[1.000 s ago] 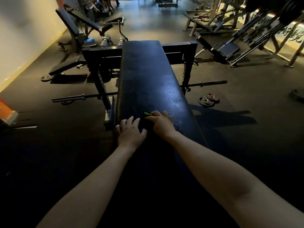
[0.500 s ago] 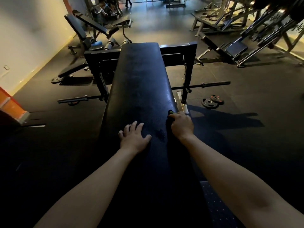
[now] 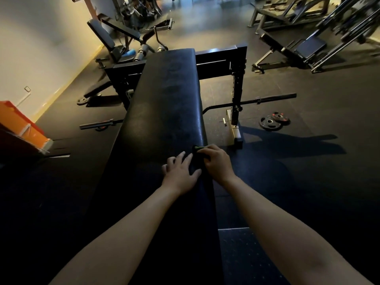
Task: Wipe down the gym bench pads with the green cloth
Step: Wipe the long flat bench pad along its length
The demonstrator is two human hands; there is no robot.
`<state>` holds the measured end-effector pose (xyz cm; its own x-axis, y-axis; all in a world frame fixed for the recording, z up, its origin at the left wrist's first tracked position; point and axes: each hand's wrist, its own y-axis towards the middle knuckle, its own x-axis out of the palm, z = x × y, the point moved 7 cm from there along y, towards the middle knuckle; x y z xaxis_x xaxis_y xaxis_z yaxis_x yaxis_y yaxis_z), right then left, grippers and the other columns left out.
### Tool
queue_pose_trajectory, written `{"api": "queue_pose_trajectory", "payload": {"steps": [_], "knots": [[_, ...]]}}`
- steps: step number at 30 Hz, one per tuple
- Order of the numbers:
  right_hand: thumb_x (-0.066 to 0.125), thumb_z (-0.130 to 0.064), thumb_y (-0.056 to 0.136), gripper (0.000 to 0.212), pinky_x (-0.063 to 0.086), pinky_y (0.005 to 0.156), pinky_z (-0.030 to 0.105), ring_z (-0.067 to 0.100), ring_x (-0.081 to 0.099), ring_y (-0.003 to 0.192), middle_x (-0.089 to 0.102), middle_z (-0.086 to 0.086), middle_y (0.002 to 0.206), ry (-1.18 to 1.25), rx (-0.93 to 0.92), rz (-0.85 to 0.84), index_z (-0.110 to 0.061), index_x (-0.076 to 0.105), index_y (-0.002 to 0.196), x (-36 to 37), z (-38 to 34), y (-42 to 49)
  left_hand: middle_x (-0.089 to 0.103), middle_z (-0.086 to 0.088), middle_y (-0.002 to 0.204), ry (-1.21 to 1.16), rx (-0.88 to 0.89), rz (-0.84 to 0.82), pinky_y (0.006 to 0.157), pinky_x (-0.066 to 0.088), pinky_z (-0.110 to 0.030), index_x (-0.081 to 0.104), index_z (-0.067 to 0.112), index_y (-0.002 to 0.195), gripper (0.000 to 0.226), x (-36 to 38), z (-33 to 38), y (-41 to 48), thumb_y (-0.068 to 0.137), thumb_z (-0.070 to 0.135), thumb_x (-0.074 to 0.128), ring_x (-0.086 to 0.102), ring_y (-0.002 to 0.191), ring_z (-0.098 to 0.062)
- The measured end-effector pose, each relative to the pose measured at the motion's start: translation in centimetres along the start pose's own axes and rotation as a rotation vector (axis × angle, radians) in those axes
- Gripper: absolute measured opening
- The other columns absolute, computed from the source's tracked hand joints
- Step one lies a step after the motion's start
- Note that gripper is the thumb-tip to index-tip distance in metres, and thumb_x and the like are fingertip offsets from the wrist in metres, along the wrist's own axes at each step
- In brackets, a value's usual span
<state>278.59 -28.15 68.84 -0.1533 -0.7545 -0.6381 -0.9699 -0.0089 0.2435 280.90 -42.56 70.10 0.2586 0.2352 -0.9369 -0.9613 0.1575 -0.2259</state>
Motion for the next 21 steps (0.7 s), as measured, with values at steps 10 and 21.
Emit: {"api": "queue_pose_trajectory", "payload": {"steps": [10, 21], "knots": [[0.054, -0.005, 0.093, 0.044, 0.048, 0.103, 0.037, 0.011, 0.055, 0.117, 0.059, -0.003, 0.128, 0.441, 0.285, 0.059, -0.024, 0.062, 0.131, -0.1, 4.2, 2.2, -0.011, 0.004, 0.165, 0.011, -0.161, 0.001, 0.119, -0.003, -0.058, 0.004, 0.035, 0.158, 0.076, 2.6, 2.0, 0.3, 0.097, 0.064, 0.038, -0.007, 0.148, -0.034], [0.05, -0.002, 0.089, 0.035, 0.05, 0.093, 0.04, 0.01, 0.054, 0.1, 0.052, -0.005, 0.11, 0.579, 0.417, 0.108, -0.031, 0.057, 0.107, 2.5, 5.2, -2.5, -0.01, 0.005, 0.164, -0.006, -0.174, 0.064, 0.118, -0.008, -0.058, 0.005, 0.038, 0.156, 0.074, 3.0, 1.9, 0.5, 0.095, 0.062, 0.041, -0.009, 0.148, -0.031]]}}
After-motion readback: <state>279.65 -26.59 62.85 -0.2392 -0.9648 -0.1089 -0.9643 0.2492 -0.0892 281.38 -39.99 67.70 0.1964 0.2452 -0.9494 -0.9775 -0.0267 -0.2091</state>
